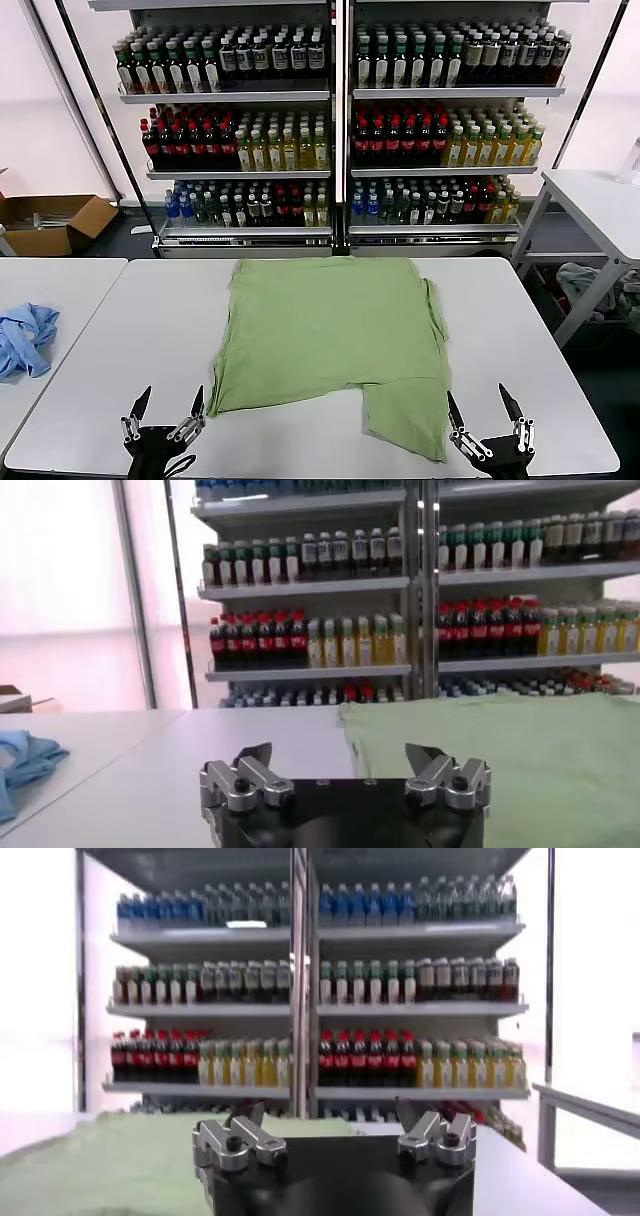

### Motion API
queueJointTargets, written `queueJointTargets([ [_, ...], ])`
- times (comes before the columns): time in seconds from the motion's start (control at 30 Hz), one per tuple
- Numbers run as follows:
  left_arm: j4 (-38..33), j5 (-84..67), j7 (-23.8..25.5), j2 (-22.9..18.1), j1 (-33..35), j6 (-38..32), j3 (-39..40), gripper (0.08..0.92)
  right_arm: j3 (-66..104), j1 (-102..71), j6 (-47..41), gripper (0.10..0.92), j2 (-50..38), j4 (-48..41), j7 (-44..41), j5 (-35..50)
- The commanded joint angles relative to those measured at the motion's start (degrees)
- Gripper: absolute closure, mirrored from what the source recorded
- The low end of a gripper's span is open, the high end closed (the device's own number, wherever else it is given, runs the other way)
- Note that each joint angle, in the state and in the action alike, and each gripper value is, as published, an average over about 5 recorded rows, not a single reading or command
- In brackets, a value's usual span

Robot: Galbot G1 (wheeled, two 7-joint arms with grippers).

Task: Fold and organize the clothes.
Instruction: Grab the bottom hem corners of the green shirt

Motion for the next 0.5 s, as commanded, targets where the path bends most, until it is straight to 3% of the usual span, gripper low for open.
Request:
queueJointTargets([
  [0.03,-6.18,-11.03,-2.90,1.79,-5.39,24.12,-0.22,0.177,-0.61,0.15,-21.94,0.203,-1.12,7.50,5.44,4.49],
  [0.5,-2.50,-14.58,1.97,1.61,-6.64,19.81,0.40,0.177,-1.62,-1.01,-25.31,0.203,-0.46,5.68,6.27,8.06],
])
